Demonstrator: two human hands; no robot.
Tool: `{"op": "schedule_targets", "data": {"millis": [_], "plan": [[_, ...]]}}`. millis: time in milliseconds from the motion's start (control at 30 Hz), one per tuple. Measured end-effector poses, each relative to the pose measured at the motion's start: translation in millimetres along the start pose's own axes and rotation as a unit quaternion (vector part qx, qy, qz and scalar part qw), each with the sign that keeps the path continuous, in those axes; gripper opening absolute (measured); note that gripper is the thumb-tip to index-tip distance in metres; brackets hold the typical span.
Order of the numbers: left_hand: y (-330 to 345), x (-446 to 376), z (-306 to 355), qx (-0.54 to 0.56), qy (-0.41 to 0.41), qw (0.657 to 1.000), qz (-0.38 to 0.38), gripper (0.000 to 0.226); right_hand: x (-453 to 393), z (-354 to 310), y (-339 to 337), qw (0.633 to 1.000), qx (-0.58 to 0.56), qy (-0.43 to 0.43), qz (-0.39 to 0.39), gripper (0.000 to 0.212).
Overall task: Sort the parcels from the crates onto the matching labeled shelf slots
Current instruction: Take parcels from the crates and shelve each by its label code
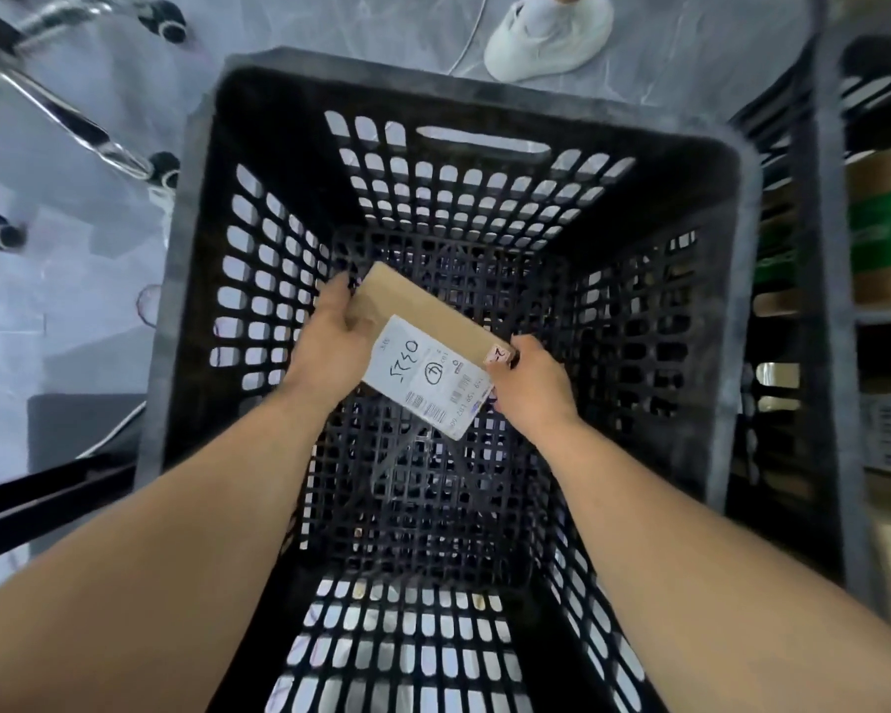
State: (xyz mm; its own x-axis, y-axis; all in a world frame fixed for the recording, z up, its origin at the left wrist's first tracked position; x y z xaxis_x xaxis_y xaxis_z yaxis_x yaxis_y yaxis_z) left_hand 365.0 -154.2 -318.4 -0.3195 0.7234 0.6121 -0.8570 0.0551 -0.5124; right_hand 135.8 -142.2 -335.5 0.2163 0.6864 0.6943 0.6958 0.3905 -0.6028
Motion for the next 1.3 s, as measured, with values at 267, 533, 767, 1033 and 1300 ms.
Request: {"op": "schedule_targets", "data": {"millis": [267, 533, 767, 1033, 1300], "plan": [[2.5, 19.1, -19.4, -0.027, 0.009, 1.000, 0.006, 0.056, 1.8, 18.5, -10.7, 0.996, 0.000, 0.085, 0.030, 0.024], [-5.9, 59.8, -75.7, -0.151, -0.155, 0.974, 0.060, 0.062, 6.4, -1.2, -17.7, 0.966, -0.250, 0.042, 0.052, 0.052], [17.1, 52.8, -60.0, -0.152, -0.030, 0.988, -0.027, 0.052, 24.6, 37.8, 6.4, 0.980, -0.112, 0.163, 0.002, 0.048], [36.2, 64.4, -84.1, -0.091, -0.078, 0.988, -0.097, 0.065, 26.3, 22.3, 28.7, 0.969, -0.232, 0.033, -0.075, 0.052], [67.7, 71.4, -88.4, 0.069, -0.072, 0.981, -0.169, 0.107, 38.7, 38.5, 55.0, 0.973, -0.172, -0.009, -0.155, 0.069]]}}
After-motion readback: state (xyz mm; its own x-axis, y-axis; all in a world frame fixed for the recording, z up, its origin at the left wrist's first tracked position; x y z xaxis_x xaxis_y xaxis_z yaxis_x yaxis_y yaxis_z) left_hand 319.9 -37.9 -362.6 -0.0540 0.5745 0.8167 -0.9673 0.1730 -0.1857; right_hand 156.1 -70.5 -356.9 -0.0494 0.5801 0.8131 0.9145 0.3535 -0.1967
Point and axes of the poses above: each hand's wrist, its own x-axis away from the middle knuckle, its own y-axis out of the palm, z = x × y, the point moved 10 cm from there along -x, towards the middle knuckle, and after that the axes turned 5 degrees about z, right-handed, at the moved point
